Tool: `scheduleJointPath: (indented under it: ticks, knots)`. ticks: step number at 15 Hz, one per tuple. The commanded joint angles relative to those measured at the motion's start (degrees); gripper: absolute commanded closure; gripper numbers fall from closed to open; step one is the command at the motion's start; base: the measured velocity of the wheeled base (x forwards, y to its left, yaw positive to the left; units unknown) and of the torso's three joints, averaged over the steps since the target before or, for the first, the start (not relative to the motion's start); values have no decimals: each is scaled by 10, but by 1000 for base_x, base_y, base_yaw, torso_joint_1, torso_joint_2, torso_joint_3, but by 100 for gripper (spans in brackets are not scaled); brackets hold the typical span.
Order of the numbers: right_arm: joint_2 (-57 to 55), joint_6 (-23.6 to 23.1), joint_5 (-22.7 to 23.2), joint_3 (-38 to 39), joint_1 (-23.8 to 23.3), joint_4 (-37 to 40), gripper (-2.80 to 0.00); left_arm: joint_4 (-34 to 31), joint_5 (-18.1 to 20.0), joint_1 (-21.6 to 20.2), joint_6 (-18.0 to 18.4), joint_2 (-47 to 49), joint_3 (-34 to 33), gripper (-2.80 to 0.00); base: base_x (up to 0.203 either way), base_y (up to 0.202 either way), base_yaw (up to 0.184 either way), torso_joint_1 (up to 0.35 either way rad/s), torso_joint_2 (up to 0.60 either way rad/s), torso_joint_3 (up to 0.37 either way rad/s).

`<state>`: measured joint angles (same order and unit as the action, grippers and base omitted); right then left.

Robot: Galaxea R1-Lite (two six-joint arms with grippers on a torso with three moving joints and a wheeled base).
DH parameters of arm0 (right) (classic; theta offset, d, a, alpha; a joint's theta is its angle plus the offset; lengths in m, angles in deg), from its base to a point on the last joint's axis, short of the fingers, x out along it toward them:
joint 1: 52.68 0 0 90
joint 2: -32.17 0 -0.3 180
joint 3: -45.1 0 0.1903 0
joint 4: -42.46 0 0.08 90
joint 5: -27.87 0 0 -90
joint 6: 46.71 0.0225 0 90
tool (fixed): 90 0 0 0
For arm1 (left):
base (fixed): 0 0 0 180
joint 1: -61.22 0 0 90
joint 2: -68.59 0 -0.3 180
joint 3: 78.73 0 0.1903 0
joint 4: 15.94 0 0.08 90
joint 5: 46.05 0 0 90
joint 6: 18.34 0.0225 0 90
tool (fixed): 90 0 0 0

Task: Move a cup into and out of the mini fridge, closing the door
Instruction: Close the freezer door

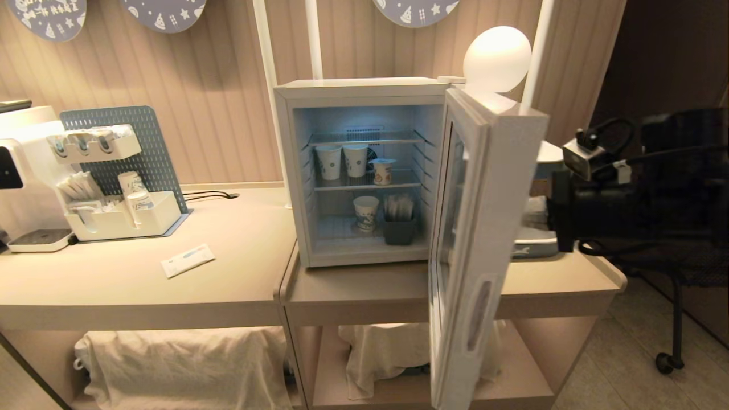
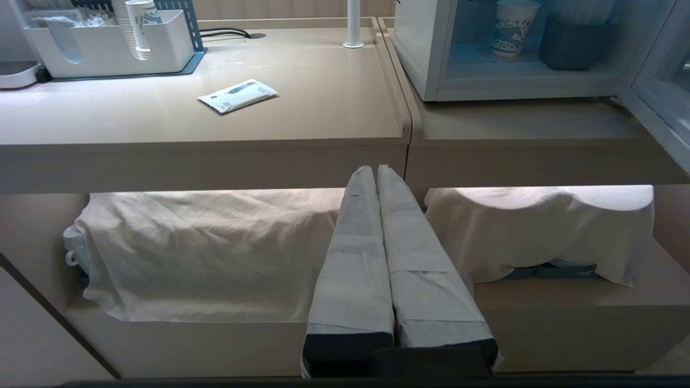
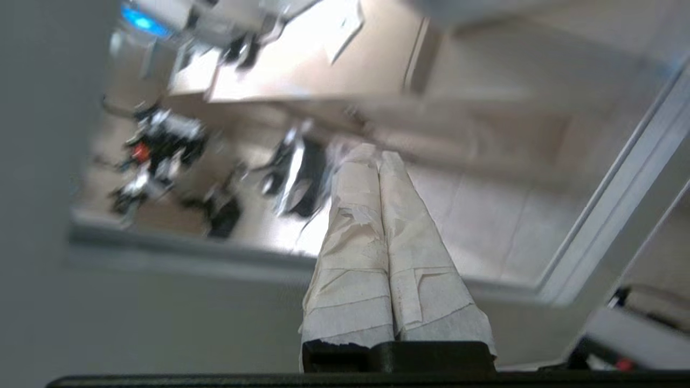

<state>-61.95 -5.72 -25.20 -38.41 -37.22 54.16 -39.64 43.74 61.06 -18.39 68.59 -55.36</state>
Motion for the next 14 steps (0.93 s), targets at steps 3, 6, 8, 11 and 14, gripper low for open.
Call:
scheduleJointPath:
  ticks: [3, 6, 8, 11, 14]
  knots:
    - [-101, -2, -186, -170, 97, 38, 0, 0, -1, 0, 0, 1, -1, 0, 0, 0, 0, 0, 0, 0]
    - [-179, -20, -231, -362, 133, 132, 0, 0, -1, 0, 0, 1, -1, 0, 0, 0, 0, 0, 0, 0]
    - [-251, -46, -272, -482, 155, 196, 0, 0, 0, 0, -1, 1, -1, 0, 0, 0, 0, 0, 0, 0]
    - [-323, -152, -430, -523, 197, 236, 0, 0, -1, 0, -1, 1, -1, 0, 0, 0, 0, 0, 0, 0]
    - [-346, -184, -475, -521, 205, 232, 0, 0, -1, 0, -1, 1, -1, 0, 0, 0, 0, 0, 0, 0]
